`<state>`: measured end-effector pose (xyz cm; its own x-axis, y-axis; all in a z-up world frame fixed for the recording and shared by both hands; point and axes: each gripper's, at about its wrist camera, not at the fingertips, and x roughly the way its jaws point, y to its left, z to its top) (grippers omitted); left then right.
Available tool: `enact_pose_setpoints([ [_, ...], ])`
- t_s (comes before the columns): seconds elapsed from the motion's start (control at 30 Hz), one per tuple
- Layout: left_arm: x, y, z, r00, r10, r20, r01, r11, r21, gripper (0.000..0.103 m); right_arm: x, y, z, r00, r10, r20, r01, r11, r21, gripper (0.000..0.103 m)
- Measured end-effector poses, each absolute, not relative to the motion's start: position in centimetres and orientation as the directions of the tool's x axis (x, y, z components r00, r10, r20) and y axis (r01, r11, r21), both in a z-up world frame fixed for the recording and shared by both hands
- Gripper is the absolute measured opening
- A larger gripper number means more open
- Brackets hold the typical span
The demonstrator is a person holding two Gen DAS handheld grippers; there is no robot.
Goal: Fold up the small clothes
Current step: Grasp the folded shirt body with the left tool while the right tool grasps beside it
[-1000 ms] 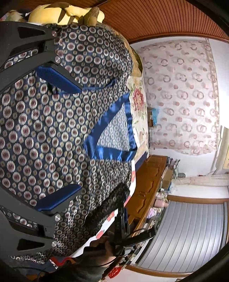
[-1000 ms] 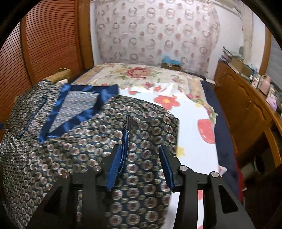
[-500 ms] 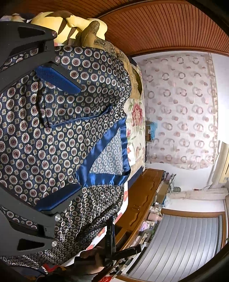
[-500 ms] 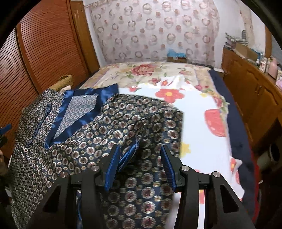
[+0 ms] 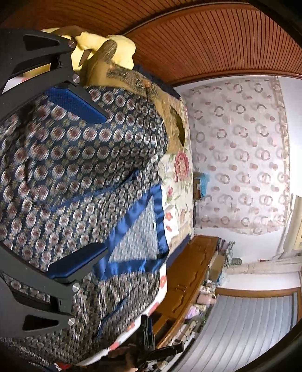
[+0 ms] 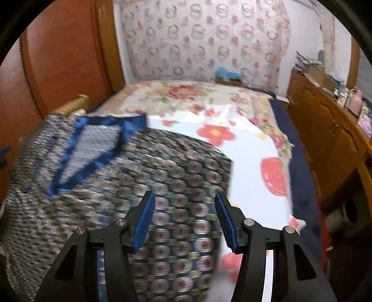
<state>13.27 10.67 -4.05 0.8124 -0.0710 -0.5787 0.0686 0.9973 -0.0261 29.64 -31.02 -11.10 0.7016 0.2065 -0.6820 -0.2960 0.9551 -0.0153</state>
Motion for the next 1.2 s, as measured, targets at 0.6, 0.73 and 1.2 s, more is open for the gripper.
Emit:
enact_pose_setpoints([
  [0.6,20.6,19.2,-5.2,0.745,-0.039,-0.666,-0.022,0.996,-0.083,0.077,33.4,-31.7,-14.1,0.696,0.136,-0.705,-0.221,0.975,-0.031,0.055],
  [0.73,22.3,20.8,-5.6,0.73,-0.033,-0.683,-0.047,0.994,-0.098,0.071,33.3,-31.7,-14.3,0.697,0.131,-0.705,-0.222,0.974,-0.038,0.056],
  [1.2,25.3,22.9,-7.0,0.687,-0.105,-0.719,-0.057,0.979,-0.197,0.057,33.3,-31.9,-14.2,0.698,0.13,-0.705,-0.222,0.974,-0.041,0.057],
])
